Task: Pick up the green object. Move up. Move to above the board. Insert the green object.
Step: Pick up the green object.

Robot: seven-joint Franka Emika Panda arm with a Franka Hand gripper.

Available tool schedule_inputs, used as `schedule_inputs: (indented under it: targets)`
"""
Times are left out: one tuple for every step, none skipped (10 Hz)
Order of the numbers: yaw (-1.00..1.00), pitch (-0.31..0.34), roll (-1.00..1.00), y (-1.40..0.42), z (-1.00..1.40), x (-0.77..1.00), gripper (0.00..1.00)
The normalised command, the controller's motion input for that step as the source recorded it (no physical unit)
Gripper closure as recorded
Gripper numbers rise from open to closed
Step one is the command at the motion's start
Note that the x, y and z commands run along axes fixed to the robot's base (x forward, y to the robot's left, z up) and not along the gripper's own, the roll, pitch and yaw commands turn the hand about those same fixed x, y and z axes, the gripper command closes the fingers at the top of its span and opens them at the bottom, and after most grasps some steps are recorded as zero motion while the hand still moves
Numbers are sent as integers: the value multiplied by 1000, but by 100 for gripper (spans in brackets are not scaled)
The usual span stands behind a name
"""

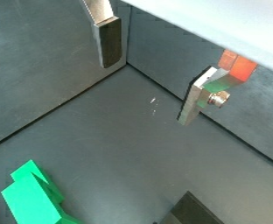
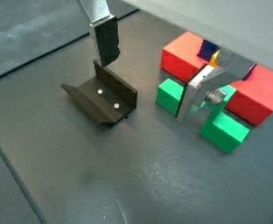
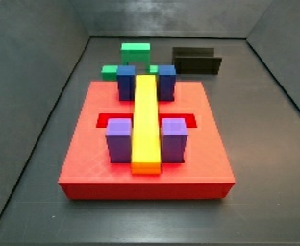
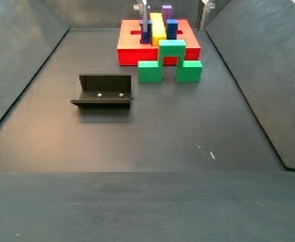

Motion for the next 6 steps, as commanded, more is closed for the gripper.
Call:
schedule_inputs:
  targets:
    - [89, -71, 323, -777, -277, -337, 0]
    - [114, -109, 353, -800, -300, -449, 0]
    - [137, -114, 347, -794, -331, -469, 0]
    - [126, -119, 316, -840, -360, -446, 0]
    - [123, -120, 264, -874, -354, -337, 0]
    - [71, -60, 194, -826, -271, -74, 0]
